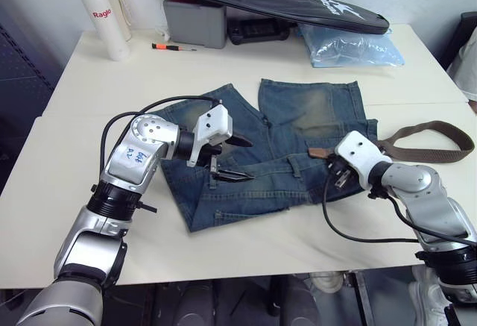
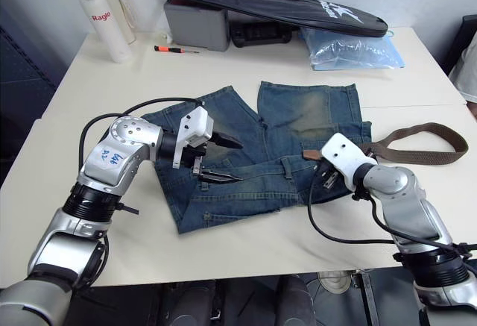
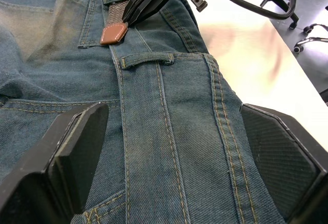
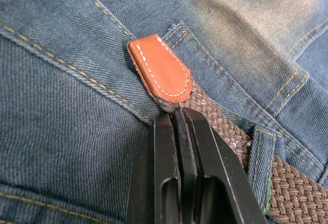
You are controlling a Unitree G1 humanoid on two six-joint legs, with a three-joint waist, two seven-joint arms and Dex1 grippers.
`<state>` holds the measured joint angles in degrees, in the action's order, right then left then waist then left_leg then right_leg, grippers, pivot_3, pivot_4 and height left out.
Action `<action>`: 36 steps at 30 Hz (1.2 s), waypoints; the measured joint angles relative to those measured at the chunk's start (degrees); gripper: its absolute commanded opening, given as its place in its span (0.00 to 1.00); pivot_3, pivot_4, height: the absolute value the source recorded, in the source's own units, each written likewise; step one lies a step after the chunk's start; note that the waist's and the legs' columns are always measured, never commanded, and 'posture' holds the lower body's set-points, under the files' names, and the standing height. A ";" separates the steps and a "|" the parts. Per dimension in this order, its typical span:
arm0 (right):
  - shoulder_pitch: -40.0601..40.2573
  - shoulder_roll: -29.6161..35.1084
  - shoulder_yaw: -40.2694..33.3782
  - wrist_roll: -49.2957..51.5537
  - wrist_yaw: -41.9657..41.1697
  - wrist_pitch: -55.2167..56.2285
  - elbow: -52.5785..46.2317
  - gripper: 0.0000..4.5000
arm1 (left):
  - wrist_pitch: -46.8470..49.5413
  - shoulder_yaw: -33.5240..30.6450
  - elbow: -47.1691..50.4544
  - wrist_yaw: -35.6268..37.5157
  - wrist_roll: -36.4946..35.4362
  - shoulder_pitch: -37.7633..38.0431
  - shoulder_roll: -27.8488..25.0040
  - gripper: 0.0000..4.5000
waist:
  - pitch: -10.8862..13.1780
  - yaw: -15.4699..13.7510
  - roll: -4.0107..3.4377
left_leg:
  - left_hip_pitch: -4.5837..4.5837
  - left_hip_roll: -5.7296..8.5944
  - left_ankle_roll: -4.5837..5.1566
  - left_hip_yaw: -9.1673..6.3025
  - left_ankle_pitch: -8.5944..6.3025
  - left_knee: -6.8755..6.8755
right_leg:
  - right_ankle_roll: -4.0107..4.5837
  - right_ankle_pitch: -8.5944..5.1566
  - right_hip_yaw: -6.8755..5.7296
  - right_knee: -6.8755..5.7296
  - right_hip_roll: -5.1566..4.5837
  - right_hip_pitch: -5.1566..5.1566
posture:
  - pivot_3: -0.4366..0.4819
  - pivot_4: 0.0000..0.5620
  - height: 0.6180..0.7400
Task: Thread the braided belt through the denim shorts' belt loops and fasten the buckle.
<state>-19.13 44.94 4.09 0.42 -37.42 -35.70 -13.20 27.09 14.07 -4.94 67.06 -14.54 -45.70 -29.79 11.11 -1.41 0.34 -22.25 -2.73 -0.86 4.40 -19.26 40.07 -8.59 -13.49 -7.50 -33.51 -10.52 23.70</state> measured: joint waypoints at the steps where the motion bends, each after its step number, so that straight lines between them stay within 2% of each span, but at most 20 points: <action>1: 0.09 0.17 -0.31 0.36 -0.63 0.32 -0.07 0.01 | 0.00 0.00 0.01 -0.02 0.00 0.01 0.00 1.00 | 0.00 0.01 0.00 | 0.00 0.00 0.00 0.00 0.00 -0.01 | 0.00 0.00 0.00 0.00 0.00 0.00 | 0.48 0.27 1.00; 8: 3.25 3.89 -2.14 2.51 -7.86 10.98 -3.35 0.01 | 0.00 0.10 0.02 -0.12 0.19 0.71 -0.20 1.00 | 0.00 0.10 0.00 | 0.00 0.00 0.00 0.01 0.00 -0.06 | 0.00 0.00 0.00 0.03 0.00 0.01 | 0.48 0.27 1.00; 17: 4.86 -2.91 0.47 3.21 -7.19 14.50 -7.25 0.01 | -0.01 0.14 0.02 -0.12 0.42 0.71 -0.21 1.00 | 0.00 0.18 0.00 | 0.00 0.00 0.00 0.01 0.00 -0.06 | 0.00 0.00 0.00 0.03 0.00 0.02 | 0.48 0.27 1.00; 21: 5.23 -3.06 0.80 2.88 -6.77 13.22 -7.81 0.01 | -0.01 0.14 0.02 -0.05 0.47 0.78 -0.31 1.00 | 0.00 0.18 0.00 | 0.00 0.00 0.00 0.01 0.00 -0.06 | 0.00 0.00 0.00 0.02 0.00 0.02 | 0.48 0.27 1.00; 24: 5.98 -3.00 0.51 3.50 -7.11 11.78 -7.94 0.19 | -0.01 0.14 0.02 -0.02 0.54 0.78 -0.32 1.00 | 0.00 0.11 0.00 | 0.00 0.00 0.00 0.01 0.00 -0.06 | 0.00 0.00 0.00 0.03 0.00 0.02 | 0.48 0.27 1.00; 28: 8.73 -1.62 -3.59 8.59 -9.61 7.37 -10.59 0.58 | -0.08 0.28 -0.02 0.15 0.76 0.78 -0.28 1.00 | 0.00 -0.03 0.00 | -0.01 0.00 0.00 0.00 0.00 -0.06 | 0.00 0.00 0.00 0.03 0.00 0.02 | 0.48 0.27 1.00; 32: 11.88 -3.35 -12.79 16.94 -8.55 -1.47 -13.86 0.96 | -0.31 0.47 -0.07 0.28 1.10 0.77 -0.22 1.00 | 0.00 -0.03 0.00 | 0.00 0.00 0.00 -0.02 0.00 -0.05 | 0.00 0.00 -0.01 0.01 0.01 0.01 | 0.48 0.27 1.00; 36: 13.74 -10.16 -21.78 26.49 -3.19 -12.24 -15.16 0.98 | -0.33 0.50 -0.04 0.34 1.15 0.78 -0.19 1.00 | 0.00 -0.01 0.00 | -0.01 -0.01 0.00 -0.03 0.00 -0.07 | 0.02 -0.01 -0.01 0.01 0.01 0.02 | 0.48 0.27 1.00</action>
<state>-5.38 34.78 -17.69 26.91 -40.61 -47.94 -28.35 26.76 14.57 -4.99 67.40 -13.39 -44.91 -29.99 11.11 -1.42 0.34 -22.25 -2.74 -0.86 4.36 -19.26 40.00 -8.57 -13.50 -7.51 -33.50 -10.52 23.71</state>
